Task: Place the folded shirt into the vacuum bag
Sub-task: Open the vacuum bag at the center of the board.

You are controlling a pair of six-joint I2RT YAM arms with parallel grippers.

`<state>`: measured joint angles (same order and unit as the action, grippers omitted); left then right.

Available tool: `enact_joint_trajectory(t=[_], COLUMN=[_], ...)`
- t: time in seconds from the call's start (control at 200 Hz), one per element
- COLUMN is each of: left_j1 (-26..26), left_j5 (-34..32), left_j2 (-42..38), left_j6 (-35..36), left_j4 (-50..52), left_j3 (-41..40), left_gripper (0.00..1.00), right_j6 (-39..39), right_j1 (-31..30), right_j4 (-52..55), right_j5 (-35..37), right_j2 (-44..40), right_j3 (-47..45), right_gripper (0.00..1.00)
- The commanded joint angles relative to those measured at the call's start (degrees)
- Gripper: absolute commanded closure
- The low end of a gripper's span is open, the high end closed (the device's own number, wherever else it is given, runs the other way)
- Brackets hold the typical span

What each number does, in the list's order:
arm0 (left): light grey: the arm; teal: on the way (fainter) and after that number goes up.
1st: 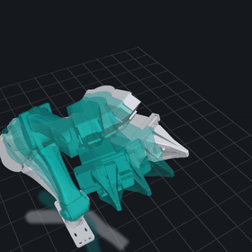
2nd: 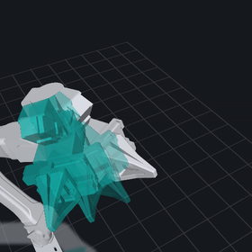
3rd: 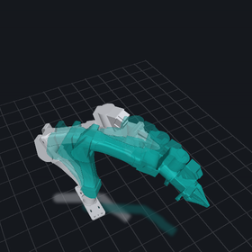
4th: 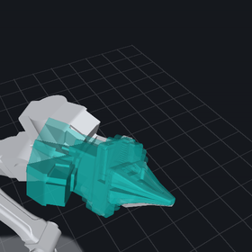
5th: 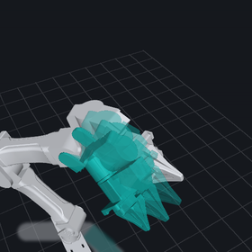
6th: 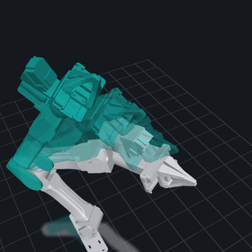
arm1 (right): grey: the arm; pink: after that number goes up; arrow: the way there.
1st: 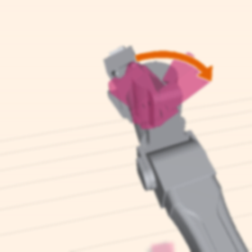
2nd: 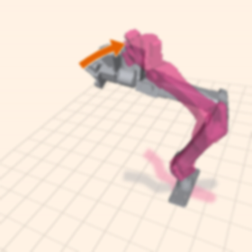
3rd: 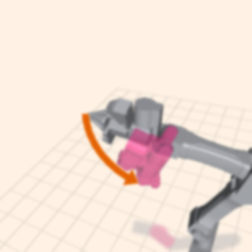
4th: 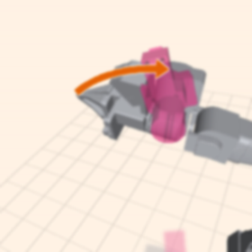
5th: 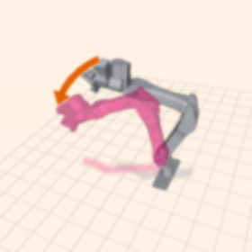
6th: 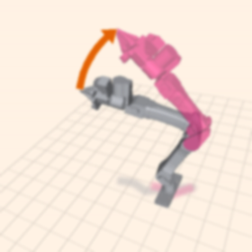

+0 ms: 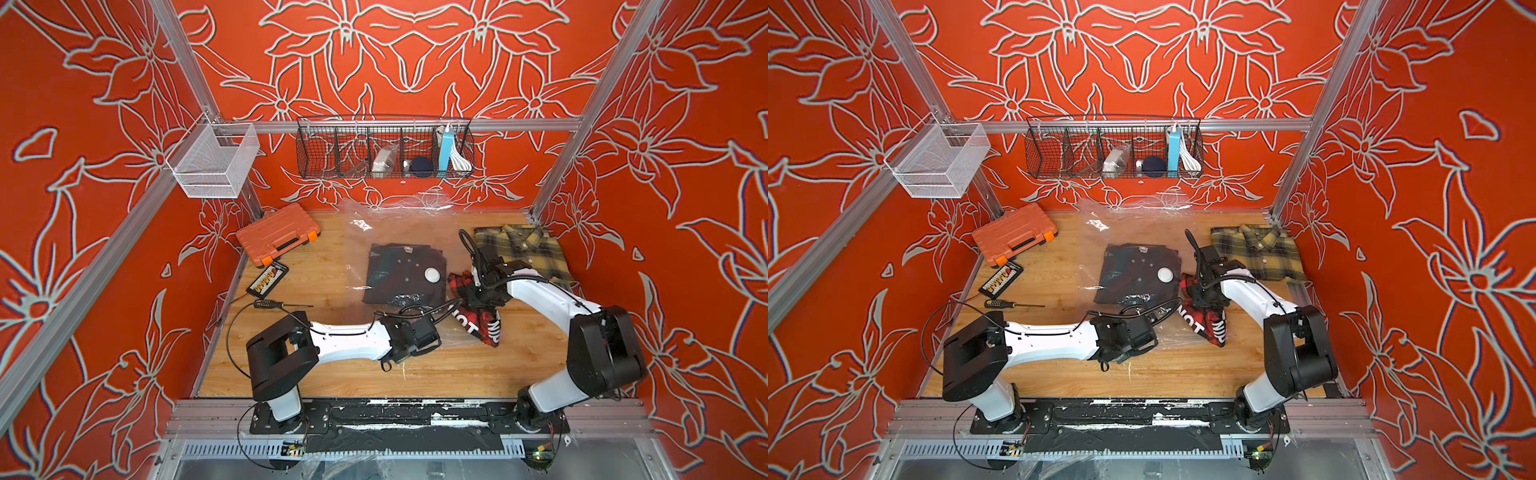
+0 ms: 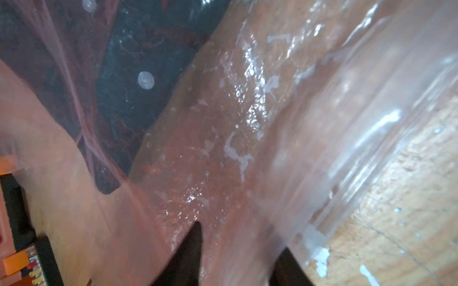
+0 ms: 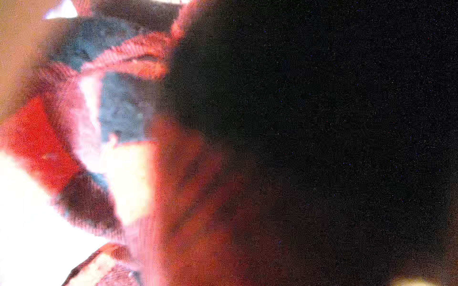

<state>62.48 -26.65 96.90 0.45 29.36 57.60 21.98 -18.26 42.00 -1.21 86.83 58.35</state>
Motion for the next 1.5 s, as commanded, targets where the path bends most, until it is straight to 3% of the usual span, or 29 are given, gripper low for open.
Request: enact_joint_trajectory(t=[0.0,0.25,0.4,0.525,0.66,0.771,1.006,1.141,1.286,1.496], left_j1=[-0.72,-5.60,-10.00,-12.44,-13.85,-14.63,-15.12,-15.11,-14.93,-14.23], left_j5=[3.14,11.92,18.02,21.40,21.26,20.94,21.23,22.74,25.96,30.07], left_j2=[-1.94,-5.09,-6.61,-5.55,-3.68,-3.30,-3.69,-4.41,-6.70,-8.86], left_j6=[0.60,-1.52,-4.76,-6.47,-7.63,-8.75,-8.98,-9.36,-9.67,-10.13], left_j4=[-0.14,3.20,5.11,6.43,7.96,8.26,8.09,7.43,5.50,2.22], left_j3=[0.58,8.39,14.10,18.86,23.36,26.00,30.92,32.62,31.06,26.33], left_gripper=[0.72,1.00,1.00,1.00,1.00,1.00,1.00,1.00,1.00,1.00], right_j6=[0.71,1.86,5.43,9.91,14.28,15.57,14.54,12.62,13.24,12.38], right_j1=[0.36,-0.36,-4.52,-12.92,-23.36,-27.00,-27.32,-27.33,-27.70,-28.36], right_j4=[4.60,14.29,18.10,19.63,15.32,11.43,6.02,5.92,3.27,0.57], right_j5=[-3.28,-14.75,-20.71,-19.68,-17.47,-14.41,-10.34,-7.00,-9.95,-15.59], right_j2=[-7.77,-23.20,-30.53,-33.61,-31.62,-29.26,-24.21,-18.69,-17.45,-17.17], right_j3=[2.38,0.14,-1.10,1.20,0.95,-1.27,-8.76,-8.16,-7.72,0.16], right_gripper=[1.00,1.00,1.00,1.00,1.00,1.00,1.00,1.00,1.00,1.00])
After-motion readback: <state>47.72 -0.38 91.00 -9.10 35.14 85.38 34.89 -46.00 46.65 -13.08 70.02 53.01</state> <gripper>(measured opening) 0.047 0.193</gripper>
